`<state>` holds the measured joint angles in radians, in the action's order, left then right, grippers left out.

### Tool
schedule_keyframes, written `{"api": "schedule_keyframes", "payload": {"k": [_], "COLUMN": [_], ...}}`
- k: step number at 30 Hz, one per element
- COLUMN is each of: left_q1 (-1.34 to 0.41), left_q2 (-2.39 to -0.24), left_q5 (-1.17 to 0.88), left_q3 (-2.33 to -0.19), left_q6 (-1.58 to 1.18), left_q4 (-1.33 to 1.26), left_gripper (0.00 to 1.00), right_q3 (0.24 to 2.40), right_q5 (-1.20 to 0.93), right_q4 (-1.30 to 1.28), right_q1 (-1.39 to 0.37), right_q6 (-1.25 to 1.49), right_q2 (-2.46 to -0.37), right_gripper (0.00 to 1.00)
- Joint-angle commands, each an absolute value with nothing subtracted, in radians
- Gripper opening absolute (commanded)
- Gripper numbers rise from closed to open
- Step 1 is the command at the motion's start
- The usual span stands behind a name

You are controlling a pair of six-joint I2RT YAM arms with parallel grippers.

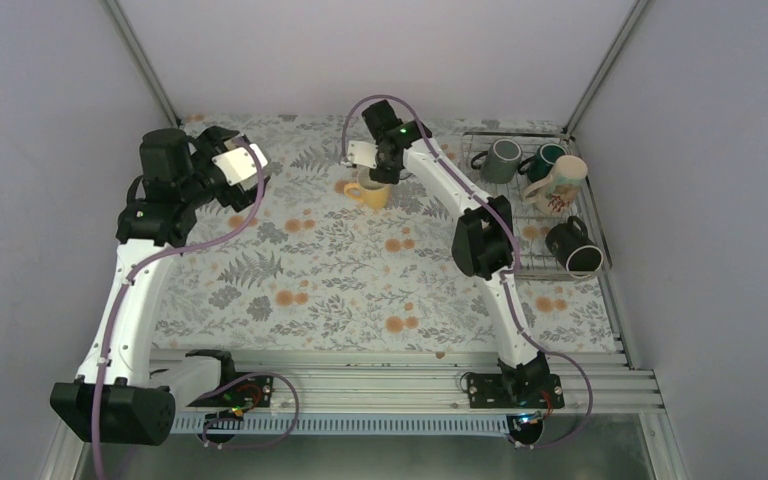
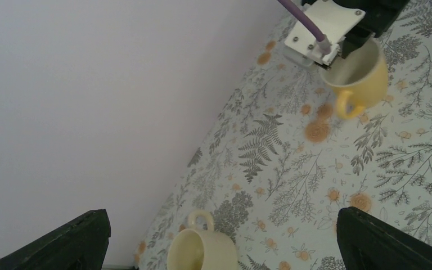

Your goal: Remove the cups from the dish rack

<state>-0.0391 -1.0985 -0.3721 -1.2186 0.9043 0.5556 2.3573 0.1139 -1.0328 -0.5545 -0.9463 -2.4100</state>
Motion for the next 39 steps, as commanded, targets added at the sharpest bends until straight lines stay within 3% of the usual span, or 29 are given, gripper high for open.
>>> {"api": "schedule_keyframes", "payload": {"k": [1, 7, 13, 15, 16, 18, 24, 28, 35, 39], "left_q1": [-0.032, -0.033, -0.033, -0.032, -0.034, -0.033, -0.079, -0.256, -0.531, -0.61], "left_q2": [-1.087, -1.067, -1.049, -1.046, -1.044, -1.035, -1.037, -1.091, -1.336, -1.494], "left_q5": [-0.425, -0.452, -0.458, -0.467, -0.474, -0.485, -0.495, -0.315, -0.131, -0.139], "left_q3": [-1.2, -1.166, -1.153, -1.165, -1.171, -1.171, -1.141, -1.123, -1.174, -1.264], "left_q6": [0.88, 0.864, 0.842, 0.814, 0.798, 0.746, 0.604, 0.593, 0.644, 0.683], "left_q4": [0.548, 0.541, 0.536, 0.535, 0.532, 0.498, 0.347, 0.258, 0.178, 0.19], "left_gripper": [1.0, 1.0, 1.0, 1.0, 1.0, 1.0, 1.0, 1.0, 1.0, 0.96], "right_q3": [2.347, 2.337, 2.305, 2.31, 2.308, 2.3, 2.187, 2.057, 1.894, 1.844], "right_q5": [0.174, 0.178, 0.161, 0.131, 0.11, 0.06, -0.009, 0.019, 0.046, 0.007], "right_q4": [-0.895, -0.838, -0.798, -0.807, -0.812, -0.819, -0.811, -0.76, -0.68, -0.685], "right_q1": [-0.545, -0.536, -0.523, -0.513, -0.507, -0.493, -0.463, -0.43, -0.271, -0.172], "right_q6": [-0.919, -0.893, -0.849, -0.812, -0.789, -0.735, -0.593, -0.511, -0.434, -0.43], "right_q2": [-2.392, -2.378, -2.324, -2.294, -2.274, -2.221, -2.016, -1.858, -1.682, -1.621], "right_gripper": [0.35, 0.48, 0.68, 0.78, 0.91, 1.0, 1.0, 1.0, 1.0, 0.96]}}
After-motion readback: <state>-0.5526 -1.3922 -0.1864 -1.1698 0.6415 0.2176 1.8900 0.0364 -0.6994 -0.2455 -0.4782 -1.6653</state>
